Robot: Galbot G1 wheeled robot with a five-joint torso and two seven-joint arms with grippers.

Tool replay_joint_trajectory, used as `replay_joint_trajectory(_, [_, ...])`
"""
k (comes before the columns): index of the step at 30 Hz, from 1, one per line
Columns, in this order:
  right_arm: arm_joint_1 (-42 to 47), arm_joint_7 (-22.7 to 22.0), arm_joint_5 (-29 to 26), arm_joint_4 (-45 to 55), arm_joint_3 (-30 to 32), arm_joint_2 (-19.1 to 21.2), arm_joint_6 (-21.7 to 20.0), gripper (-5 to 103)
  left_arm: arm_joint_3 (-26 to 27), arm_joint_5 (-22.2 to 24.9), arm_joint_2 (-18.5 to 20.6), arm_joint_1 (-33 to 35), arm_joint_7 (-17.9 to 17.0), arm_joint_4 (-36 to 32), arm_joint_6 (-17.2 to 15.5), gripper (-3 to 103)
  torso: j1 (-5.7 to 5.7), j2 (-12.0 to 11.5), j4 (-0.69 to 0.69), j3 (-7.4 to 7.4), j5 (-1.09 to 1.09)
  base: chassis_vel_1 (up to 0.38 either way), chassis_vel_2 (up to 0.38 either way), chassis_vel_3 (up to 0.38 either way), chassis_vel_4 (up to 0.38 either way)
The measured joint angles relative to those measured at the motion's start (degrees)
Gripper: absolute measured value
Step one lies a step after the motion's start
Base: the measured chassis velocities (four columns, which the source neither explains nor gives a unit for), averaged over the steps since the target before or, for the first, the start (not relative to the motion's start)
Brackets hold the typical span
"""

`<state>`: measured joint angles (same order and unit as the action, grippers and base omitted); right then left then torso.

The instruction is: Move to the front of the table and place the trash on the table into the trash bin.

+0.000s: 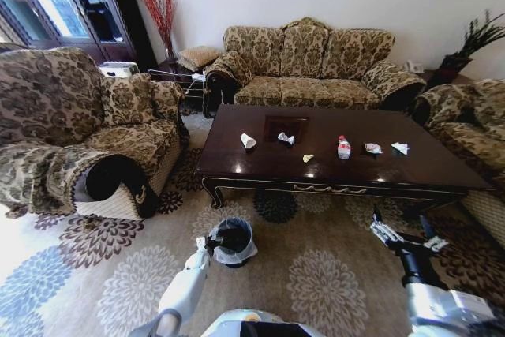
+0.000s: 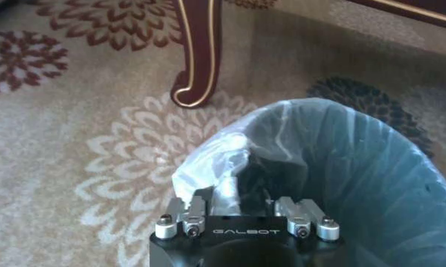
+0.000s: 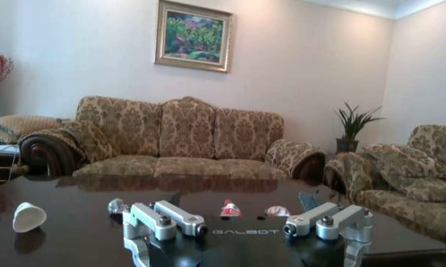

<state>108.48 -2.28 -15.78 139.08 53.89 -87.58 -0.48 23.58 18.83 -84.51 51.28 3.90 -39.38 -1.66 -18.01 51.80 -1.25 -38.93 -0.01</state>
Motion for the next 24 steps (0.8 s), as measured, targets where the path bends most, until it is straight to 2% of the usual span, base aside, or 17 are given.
replay_joint_trajectory(1, [-0.1, 0.0, -0.2, -0.2, 0.2, 0.1, 0.0, 100, 0.1, -0.2, 0.0, 0.0, 0.3, -0.1, -0.2, 42, 0.00, 0.0, 0.00, 0.00, 0.01, 0.000, 0.000, 0.000, 0.000])
replay_joint_trajectory(2, [-0.1, 0.0, -0.2, -0.2, 0.2, 0.1, 0.0, 100, 0.1, -0.2, 0.0, 0.0, 0.3, -0.1, -0.2, 42, 0.00, 0.0, 0.00, 0.00, 0.01, 0.000, 0.000, 0.000, 0.000])
replay_joint_trajectory(4, [-0.3, 0.0, -0.3, -0.4, 0.4, 0.3, -0.1, 100, 0.3, -0.7, 0.0, 0.1, 0.6, -0.1, -0.3, 32, 0.00, 0.0, -0.02, 0.00, 0.03, 0.000, 0.000, 0.000, 0.000])
replay_joint_trajectory(5, [-0.3, 0.0, -0.3, -0.4, 0.4, 0.3, -0.1, 100, 0.3, -0.7, 0.0, 0.1, 0.6, -0.1, -0.3, 32, 0.00, 0.0, -0.02, 0.00, 0.03, 0.000, 0.000, 0.000, 0.000])
replay_joint_trajectory(7, [-0.5, 0.0, -0.3, -0.6, 0.4, 0.3, -0.1, 100, 0.4, -0.9, 0.0, 0.0, 0.8, -0.1, -0.3, 21, 0.00, 0.0, -0.02, 0.00, 0.02, 0.000, 0.000, 0.000, 0.000])
replay_joint_trajectory(9, [-0.5, 0.0, -0.3, -0.6, 0.4, 0.3, -0.2, 100, 0.5, -0.9, 0.0, 0.0, 0.9, -0.1, -0.3, 21, 0.00, 0.0, -0.02, 0.00, 0.02, 0.000, 0.000, 0.000, 0.000])
replay_joint_trajectory(11, [-0.7, 0.0, -0.3, -0.7, 0.4, 0.5, -0.3, 100, 0.5, -1.0, -0.2, 0.0, 1.6, -0.1, -0.3, 11, 0.00, 0.0, 0.01, 0.00, -0.01, 0.000, 0.000, 0.000, 0.000])
replay_joint_trajectory(13, [-0.9, 0.0, -0.3, -0.7, 0.3, 0.8, -0.5, 100, 0.5, -1.1, -0.3, 0.0, 2.2, 0.0, -0.5, 5, 0.00, 0.0, 0.00, -0.01, 0.00, 0.000, 0.000, 0.000, 0.000])
replay_joint_trajectory(15, [-1.0, 0.0, -0.2, -0.7, 0.3, 1.0, -0.8, 100, 0.5, -1.2, -0.4, 0.0, 2.7, 0.0, -0.5, 3, 0.00, 0.0, -0.01, 0.00, -0.03, 0.000, 0.000, 0.000, 0.000])
replay_joint_trajectory(16, [-1.1, -0.1, -0.2, -0.7, 0.2, 1.1, -1.0, 100, 0.5, -1.2, -0.5, -0.1, 2.5, 0.0, -0.6, 3, 0.00, 0.0, 0.04, 0.00, -0.06, 0.000, 0.000, 0.000, 0.000])
replay_joint_trajectory(18, [-1.2, -0.1, -0.2, -0.7, 0.3, 1.2, -1.2, 100, 0.6, -1.2, -0.5, -0.1, 2.2, 0.0, -0.7, 3, 0.00, 0.0, 0.01, 0.00, -0.05, 0.000, 0.000, 0.000, 0.000])
replay_joint_trajectory(19, [-1.4, -0.2, -0.2, -0.7, 0.2, 1.3, -1.3, 100, 0.7, -1.2, -0.5, 0.0, 1.8, -0.1, -0.9, 3, 0.00, 0.0, 0.00, 0.00, 0.03, 0.000, 0.000, 0.000, 0.000])
replay_joint_trajectory(22, [-1.8, -0.4, -0.2, -0.7, 0.2, 1.6, -1.7, 100, 1.0, -1.2, -0.3, 1.0, 1.2, -2.7, -1.9, 3, 0.00, 0.0, 0.00, 0.00, -0.01, 0.000, 0.000, 0.000, 0.000])
replay_joint_trajectory(24, [-2.1, -0.5, -0.5, -0.7, 0.1, 2.1, -2.3, 100, 1.2, -1.2, 0.9, 3.6, 1.1, -7.6, -2.7, 3, -0.01, 0.0, 0.03, 0.00, -0.02, 0.000, 0.000, 0.000, 0.000])
